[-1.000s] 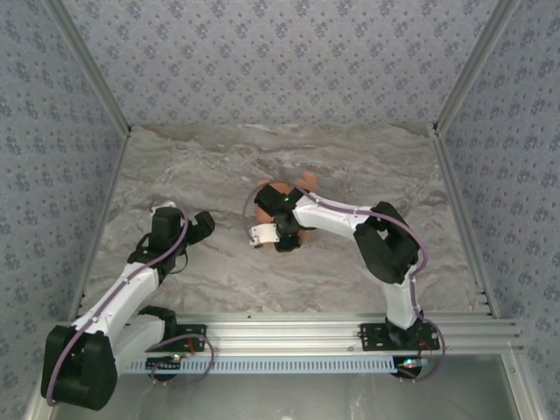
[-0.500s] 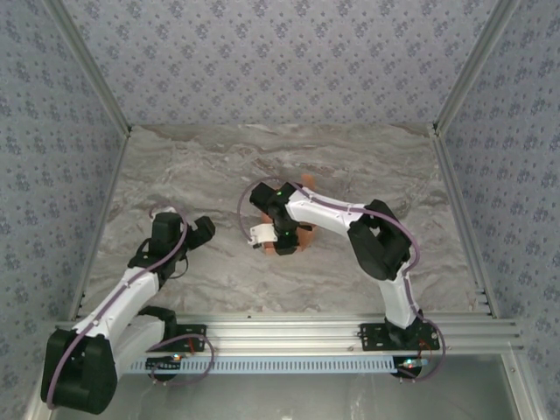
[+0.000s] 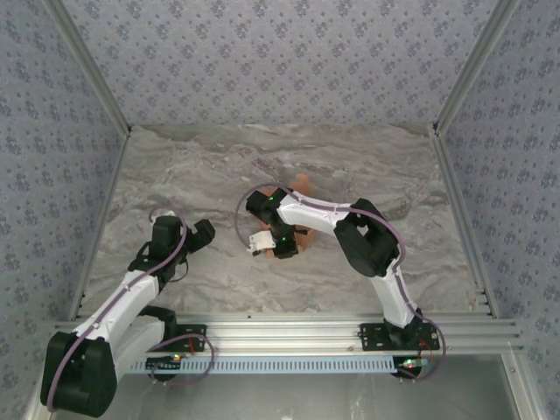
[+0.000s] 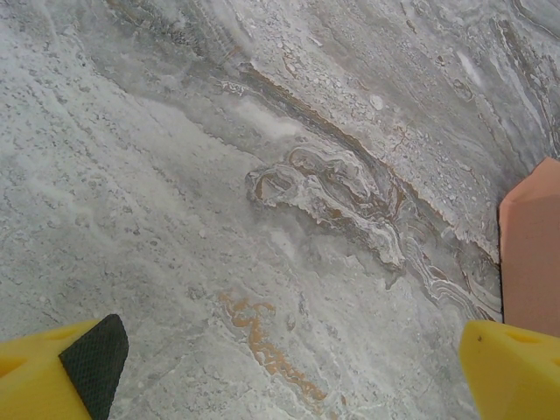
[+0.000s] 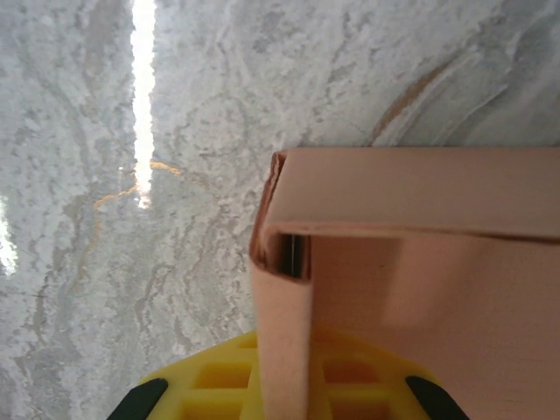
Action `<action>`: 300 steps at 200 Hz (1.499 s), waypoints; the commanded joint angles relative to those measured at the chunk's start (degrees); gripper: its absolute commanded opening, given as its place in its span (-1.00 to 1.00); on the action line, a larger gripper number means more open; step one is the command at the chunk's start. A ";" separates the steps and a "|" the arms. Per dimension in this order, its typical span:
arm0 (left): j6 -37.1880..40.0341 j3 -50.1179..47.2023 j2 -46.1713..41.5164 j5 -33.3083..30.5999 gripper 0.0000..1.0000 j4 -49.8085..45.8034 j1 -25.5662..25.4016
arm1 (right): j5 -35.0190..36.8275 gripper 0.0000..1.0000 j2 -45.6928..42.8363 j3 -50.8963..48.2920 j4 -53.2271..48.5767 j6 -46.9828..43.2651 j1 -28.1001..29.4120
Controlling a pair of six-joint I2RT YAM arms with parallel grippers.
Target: Fold the paper box
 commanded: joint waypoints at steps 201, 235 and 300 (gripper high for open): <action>-2.90 -2.65 -2.80 -1.95 0.99 0.84 0.96 | -3.54 -0.36 -2.75 1.12 2.94 1.85 2.18; -2.54 -2.65 -3.16 -2.27 0.99 0.41 1.23 | -5.30 -0.49 -1.15 0.13 4.29 1.92 2.05; -2.43 -3.42 -3.28 -2.39 0.99 0.64 1.55 | -10.57 -0.79 3.84 -2.08 2.02 1.87 0.57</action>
